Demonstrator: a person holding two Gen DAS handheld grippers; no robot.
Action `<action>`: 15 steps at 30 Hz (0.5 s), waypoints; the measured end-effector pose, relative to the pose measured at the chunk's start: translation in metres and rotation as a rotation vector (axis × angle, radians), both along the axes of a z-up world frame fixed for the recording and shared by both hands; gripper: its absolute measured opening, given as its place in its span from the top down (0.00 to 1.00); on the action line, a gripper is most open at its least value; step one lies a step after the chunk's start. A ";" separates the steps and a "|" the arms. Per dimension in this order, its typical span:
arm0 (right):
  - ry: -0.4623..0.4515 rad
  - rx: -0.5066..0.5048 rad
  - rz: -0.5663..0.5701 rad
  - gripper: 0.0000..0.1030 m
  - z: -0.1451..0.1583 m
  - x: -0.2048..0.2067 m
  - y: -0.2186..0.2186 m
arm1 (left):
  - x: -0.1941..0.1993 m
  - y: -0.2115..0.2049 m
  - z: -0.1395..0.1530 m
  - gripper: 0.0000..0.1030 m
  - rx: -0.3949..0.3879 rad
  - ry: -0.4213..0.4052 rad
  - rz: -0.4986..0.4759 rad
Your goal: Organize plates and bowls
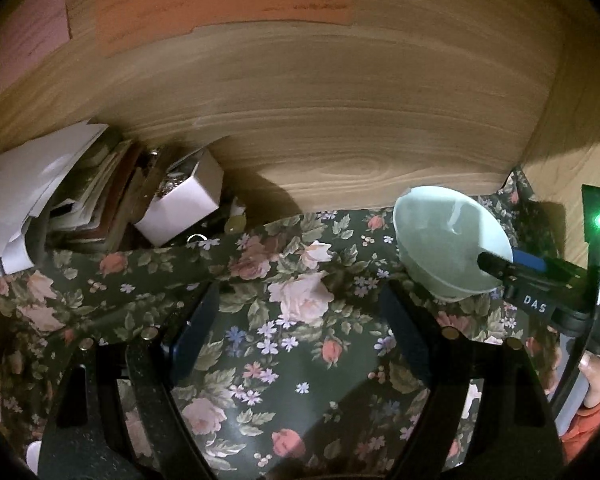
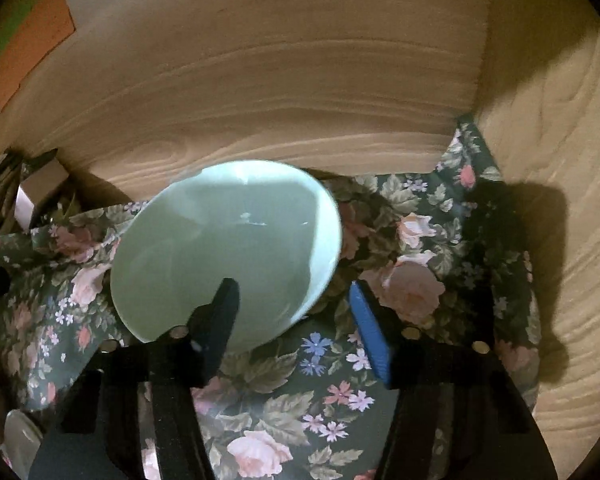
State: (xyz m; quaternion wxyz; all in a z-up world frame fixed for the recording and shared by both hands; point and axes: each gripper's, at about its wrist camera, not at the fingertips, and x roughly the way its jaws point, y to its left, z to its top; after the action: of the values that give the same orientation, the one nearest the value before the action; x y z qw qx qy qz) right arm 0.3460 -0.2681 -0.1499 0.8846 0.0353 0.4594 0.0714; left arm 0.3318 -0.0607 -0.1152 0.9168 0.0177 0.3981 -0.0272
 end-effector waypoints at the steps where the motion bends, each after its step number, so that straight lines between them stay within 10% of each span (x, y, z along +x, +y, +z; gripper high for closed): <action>1: 0.010 -0.001 0.014 0.58 -0.002 0.000 0.003 | 0.001 -0.001 -0.001 0.19 -0.005 0.003 -0.010; 15: 0.016 -0.029 0.171 0.73 0.002 -0.039 0.037 | 0.000 -0.015 -0.027 0.19 -0.002 0.102 -0.073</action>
State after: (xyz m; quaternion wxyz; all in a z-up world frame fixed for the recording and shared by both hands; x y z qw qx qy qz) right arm 0.3066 -0.2313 -0.1475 0.8720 -0.0164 0.4687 0.1398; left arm 0.3321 -0.0756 -0.1421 0.8937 0.0299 0.4433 -0.0621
